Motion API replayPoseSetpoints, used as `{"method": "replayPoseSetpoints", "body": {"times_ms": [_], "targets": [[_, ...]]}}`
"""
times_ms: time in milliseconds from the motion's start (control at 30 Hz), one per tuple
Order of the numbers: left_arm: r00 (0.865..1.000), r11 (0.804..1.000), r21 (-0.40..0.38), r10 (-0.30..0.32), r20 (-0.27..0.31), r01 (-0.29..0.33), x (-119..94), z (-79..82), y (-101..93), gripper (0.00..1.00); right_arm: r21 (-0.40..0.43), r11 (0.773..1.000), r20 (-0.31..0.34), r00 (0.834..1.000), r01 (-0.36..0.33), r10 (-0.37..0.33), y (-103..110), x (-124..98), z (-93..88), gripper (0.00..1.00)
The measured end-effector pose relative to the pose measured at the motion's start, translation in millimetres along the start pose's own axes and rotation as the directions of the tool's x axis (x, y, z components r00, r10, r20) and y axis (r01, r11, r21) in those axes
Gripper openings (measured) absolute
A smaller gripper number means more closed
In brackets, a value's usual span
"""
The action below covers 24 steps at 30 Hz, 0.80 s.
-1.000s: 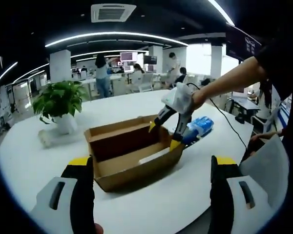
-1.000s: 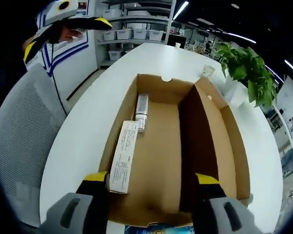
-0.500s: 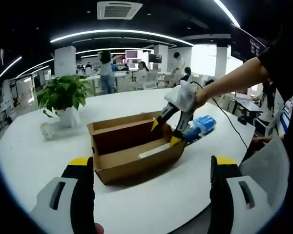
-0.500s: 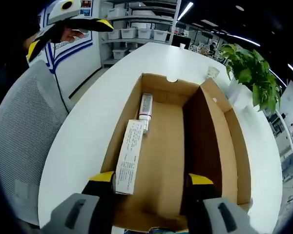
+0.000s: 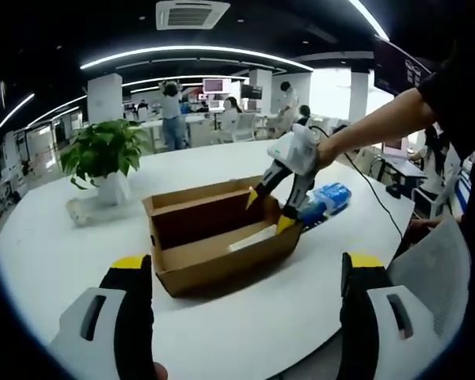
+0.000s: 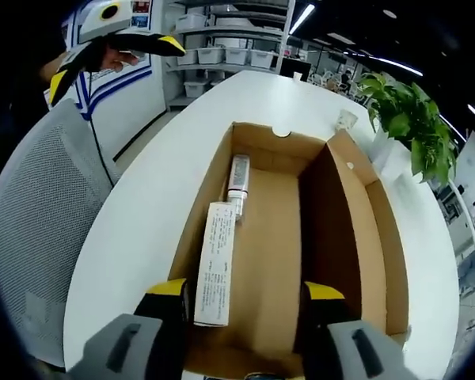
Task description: Operate the shoe box by opening the lid, removing the specified soft item, and placing it in the target area until the item is outside and the box remains undamaged.
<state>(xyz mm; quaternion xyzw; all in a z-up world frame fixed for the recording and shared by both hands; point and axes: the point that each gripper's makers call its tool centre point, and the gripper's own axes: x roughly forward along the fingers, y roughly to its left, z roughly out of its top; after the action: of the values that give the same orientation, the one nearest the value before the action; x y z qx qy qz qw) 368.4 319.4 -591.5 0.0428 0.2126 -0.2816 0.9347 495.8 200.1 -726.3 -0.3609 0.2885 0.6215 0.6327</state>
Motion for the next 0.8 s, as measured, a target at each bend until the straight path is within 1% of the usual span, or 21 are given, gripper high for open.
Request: {"method": "replayPoseSetpoints", "body": {"times_ms": [167,233,300,367,467,567,633,800], "targets": [[1.000,1.000,-0.005,0.009,-0.002,-0.009,-2,-1.7,1.6,0.98,-0.010,1.000,0.001,1.000,0.005,-0.005,0,9,4.9,0.50],[1.000,1.000,-0.006,0.011,-0.002,-0.011,-3,-2.3,2.3,0.98,-0.007,1.000,0.007,1.000,-0.001,0.001,2,13,8.3,0.47],[1.000,1.000,-0.009,0.014,-0.001,-0.014,-4,-3.0,3.6,0.98,-0.018,1.000,0.002,1.000,-0.001,0.001,2,17,9.4,0.45],[1.000,1.000,-0.009,0.016,-0.003,-0.016,-5,-4.0,4.4,0.98,-0.005,1.000,-0.009,1.000,-0.002,0.002,3,20,9.8,0.44],[1.000,1.000,0.000,0.015,-0.012,-0.015,-6,-6.8,4.3,0.98,0.007,1.000,0.004,1.000,-0.015,0.015,5,23,13.0,0.37],[1.000,1.000,-0.001,0.015,-0.015,-0.015,-7,-8.8,4.0,0.98,0.006,1.000,-0.002,1.000,-0.022,0.022,9,26,13.9,0.33],[1.000,1.000,-0.007,0.016,-0.015,-0.016,-8,-9.8,3.7,0.98,0.008,0.999,-0.003,1.000,-0.031,0.031,11,27,14.4,0.28],[1.000,1.000,-0.019,0.023,-0.011,-0.024,-10,-12.0,4.4,0.97,0.019,0.999,-0.009,1.000,-0.027,0.027,12,31,16.5,0.24]]}}
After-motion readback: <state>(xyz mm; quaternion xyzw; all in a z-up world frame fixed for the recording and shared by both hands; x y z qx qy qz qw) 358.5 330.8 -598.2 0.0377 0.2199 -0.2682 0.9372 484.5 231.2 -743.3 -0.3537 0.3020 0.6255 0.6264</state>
